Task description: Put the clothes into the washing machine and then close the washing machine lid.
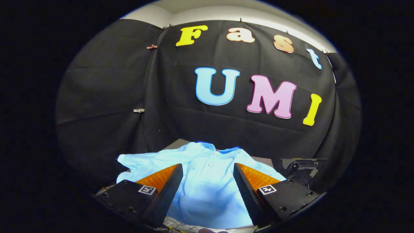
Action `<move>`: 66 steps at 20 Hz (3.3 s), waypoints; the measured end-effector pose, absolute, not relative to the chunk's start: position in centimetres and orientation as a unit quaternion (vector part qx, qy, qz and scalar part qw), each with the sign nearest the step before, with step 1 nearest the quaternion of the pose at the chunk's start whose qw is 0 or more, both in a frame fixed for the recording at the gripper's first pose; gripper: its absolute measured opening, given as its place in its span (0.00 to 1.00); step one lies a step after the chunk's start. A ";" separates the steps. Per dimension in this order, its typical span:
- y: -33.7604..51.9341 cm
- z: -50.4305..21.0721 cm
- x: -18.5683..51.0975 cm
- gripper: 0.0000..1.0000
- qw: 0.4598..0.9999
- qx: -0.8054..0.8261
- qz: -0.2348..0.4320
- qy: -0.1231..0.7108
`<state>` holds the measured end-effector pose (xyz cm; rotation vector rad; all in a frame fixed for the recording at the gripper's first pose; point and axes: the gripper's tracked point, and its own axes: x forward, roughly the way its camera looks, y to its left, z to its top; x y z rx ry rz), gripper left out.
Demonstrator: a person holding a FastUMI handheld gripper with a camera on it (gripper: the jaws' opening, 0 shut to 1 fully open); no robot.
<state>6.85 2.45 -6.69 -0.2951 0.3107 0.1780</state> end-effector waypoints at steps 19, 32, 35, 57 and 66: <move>2.0 -15.6 13.9 0.76 0.921 -0.129 0.108 0.350; 1.2 -14.8 13.7 0.32 0.919 -0.122 0.140 0.347; 1.5 -15.3 13.9 0.06 0.921 -0.103 0.141 0.348; -9.2 -3.3 6.6 0.05 0.907 -0.072 0.327 0.257; -25.0 -2.5 8.9 0.05 0.909 -0.059 0.333 0.243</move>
